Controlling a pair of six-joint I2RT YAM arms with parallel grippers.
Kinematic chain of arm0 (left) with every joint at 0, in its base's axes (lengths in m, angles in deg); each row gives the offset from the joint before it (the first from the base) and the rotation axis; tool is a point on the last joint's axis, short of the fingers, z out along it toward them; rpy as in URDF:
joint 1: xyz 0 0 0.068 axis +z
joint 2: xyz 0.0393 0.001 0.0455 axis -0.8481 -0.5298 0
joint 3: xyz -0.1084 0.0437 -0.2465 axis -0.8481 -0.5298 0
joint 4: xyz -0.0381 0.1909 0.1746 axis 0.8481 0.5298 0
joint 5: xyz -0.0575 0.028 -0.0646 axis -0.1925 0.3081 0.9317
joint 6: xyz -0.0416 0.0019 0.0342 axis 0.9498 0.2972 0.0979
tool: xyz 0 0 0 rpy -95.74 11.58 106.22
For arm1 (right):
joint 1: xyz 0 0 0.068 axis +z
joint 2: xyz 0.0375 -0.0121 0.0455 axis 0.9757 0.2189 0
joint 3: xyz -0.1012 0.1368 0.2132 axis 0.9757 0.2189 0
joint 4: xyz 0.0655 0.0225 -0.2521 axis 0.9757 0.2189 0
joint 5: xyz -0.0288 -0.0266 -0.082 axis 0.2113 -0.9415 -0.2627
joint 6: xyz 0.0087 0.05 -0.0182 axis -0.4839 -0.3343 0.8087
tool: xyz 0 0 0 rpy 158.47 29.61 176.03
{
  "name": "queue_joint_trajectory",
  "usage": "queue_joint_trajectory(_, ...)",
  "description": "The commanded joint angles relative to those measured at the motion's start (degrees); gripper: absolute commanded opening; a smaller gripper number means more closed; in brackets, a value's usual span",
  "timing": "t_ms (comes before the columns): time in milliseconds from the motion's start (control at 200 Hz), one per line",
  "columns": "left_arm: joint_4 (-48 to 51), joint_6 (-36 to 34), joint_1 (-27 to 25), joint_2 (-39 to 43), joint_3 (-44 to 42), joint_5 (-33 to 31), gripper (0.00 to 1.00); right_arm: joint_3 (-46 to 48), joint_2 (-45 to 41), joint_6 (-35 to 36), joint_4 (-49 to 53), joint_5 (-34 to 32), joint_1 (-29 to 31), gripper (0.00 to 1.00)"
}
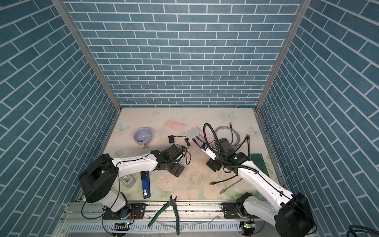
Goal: Insert the plug into the switch port
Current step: 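Grasp the black ethernet cable's plug with the right gripper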
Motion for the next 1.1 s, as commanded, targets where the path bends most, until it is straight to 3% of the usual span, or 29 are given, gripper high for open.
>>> queue_joint_trajectory(0,-4.22,-2.29,-0.03,4.84,-1.12,1.24,1.00,-1.64,1.79,10.40,7.95,0.23,-0.22,0.82)
queue_joint_trajectory(190,-11.95,-2.12,-0.03,11.27,-4.79,3.09,1.00,-1.41,2.77,19.63,16.45,-0.24,-0.17,0.83)
queue_joint_trajectory(355,-23.61,1.33,-0.03,18.76,-13.28,-0.97,1.00,1.13,1.31,25.49,19.86,-3.89,-0.21,0.83)
queue_joint_trajectory(585,-32.77,2.73,0.07,29.71,-22.43,-7.36,1.00,6.00,0.32,26.98,19.16,-0.94,-0.22,0.78)
queue_joint_trajectory(870,-32.71,4.52,0.58,27.34,-22.15,-4.66,1.00,7.43,5.71,26.95,14.24,0.70,-0.22,0.69)
queue_joint_trajectory(1095,-35.58,3.78,0.62,25.08,-23.15,-6.81,1.00,7.77,9.75,26.87,10.43,2.40,-0.22,0.58)
